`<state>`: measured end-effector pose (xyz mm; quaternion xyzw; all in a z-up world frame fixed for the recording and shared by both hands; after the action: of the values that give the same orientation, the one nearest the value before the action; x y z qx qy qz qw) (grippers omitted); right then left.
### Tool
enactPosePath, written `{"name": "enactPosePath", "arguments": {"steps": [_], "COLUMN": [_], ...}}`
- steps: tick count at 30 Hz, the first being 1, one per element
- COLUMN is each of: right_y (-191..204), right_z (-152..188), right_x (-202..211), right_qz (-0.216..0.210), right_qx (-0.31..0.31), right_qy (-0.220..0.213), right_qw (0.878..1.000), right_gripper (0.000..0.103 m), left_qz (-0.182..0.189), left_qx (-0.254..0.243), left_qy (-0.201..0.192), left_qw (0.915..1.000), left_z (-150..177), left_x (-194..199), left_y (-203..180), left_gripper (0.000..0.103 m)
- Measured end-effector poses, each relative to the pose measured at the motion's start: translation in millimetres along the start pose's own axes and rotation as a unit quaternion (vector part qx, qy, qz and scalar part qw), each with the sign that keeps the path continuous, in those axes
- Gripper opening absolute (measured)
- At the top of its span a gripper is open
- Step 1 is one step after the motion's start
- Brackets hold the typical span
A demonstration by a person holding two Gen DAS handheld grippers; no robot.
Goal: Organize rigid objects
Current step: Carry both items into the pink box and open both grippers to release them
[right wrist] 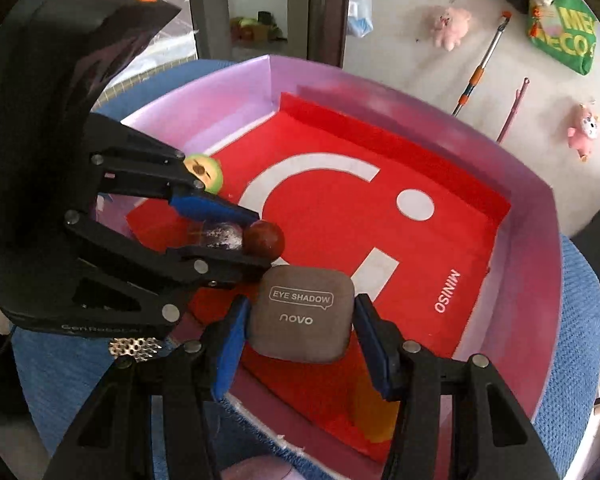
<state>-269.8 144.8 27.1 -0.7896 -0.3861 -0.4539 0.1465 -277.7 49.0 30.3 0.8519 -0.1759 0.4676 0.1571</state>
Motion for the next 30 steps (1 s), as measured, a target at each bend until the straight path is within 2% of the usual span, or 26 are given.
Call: {"name": "enactPosePath", "arguments": {"steps": [11,30], "right_y": [-7.5,-11.6], "right_z": [2.3,3.0], "right_x": [-4.8,-3.7], "right_qz": [-0.007,-0.017], "right_qx": [-0.012,-0.023], "right_qy": [0.017,0.012], "right_qw": [1.0,1.0], "right_gripper": [0.056,0.057], "left_qz": [-0.009,0.001], "left_qx": [-0.012,0.014], "left_qy": [-0.001,0.003], "left_qw": [0.9999,0.9999], "left_z": [1.2,0.2], "left_x": [0.2,0.7], "left_y": [-3.3,3.2], "left_gripper": [0.029,0.03]}}
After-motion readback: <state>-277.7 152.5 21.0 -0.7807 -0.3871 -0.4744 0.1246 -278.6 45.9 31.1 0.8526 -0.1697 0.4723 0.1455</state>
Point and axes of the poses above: each gripper's, at about its wrist camera, not at the fingertips, and x roughly against the way its jaws point, y to its left, z to its underside, the point moved 2 cm from there along -x, roughly the way its jaws point, and after that the axes turned 9 degrees about -z, right-handed, at the moved point
